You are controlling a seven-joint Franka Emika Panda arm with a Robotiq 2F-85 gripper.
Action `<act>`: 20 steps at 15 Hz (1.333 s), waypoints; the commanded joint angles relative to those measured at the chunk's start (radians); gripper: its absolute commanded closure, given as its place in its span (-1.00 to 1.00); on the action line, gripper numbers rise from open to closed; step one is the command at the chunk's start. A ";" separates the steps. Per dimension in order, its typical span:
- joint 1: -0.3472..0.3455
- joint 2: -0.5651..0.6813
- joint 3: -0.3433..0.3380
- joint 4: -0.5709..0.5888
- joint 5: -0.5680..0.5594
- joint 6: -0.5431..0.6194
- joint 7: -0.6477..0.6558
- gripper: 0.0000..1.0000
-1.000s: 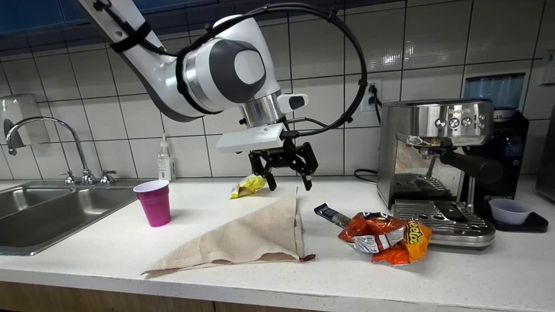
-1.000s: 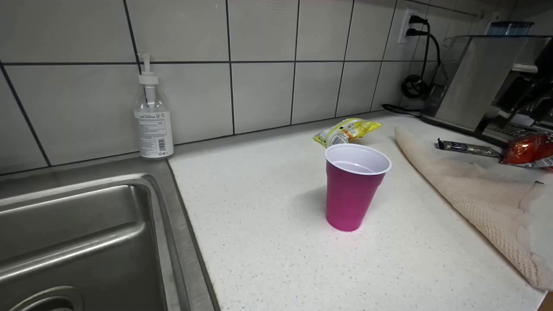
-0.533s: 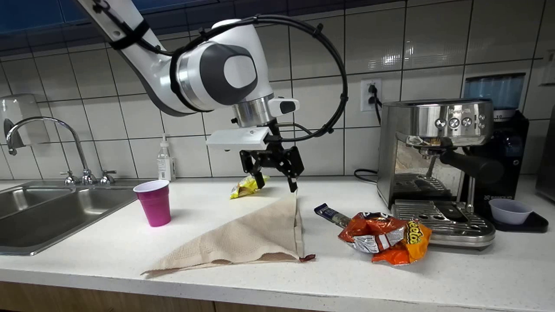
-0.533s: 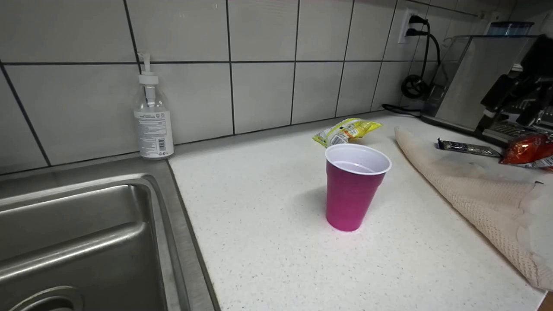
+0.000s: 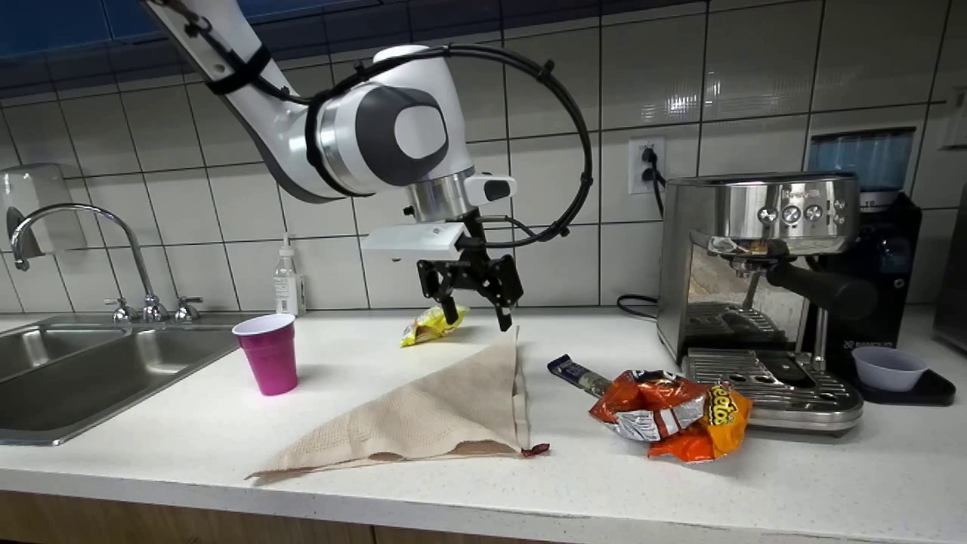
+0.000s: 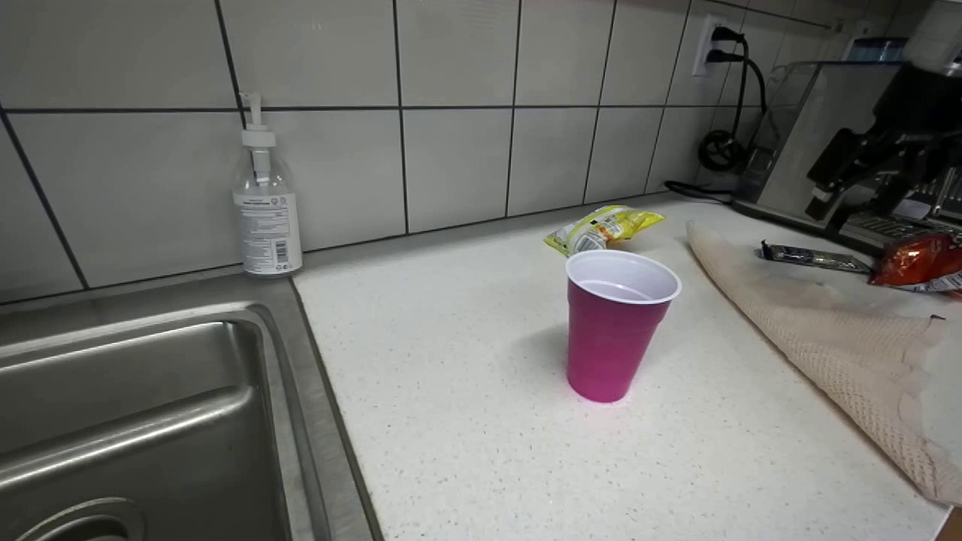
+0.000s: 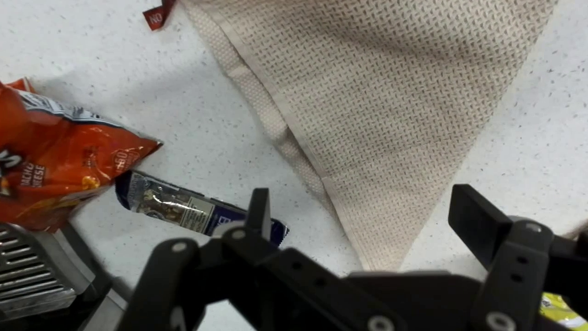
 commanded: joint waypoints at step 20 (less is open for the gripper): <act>0.018 0.230 0.046 0.223 0.049 0.009 -0.011 -1.00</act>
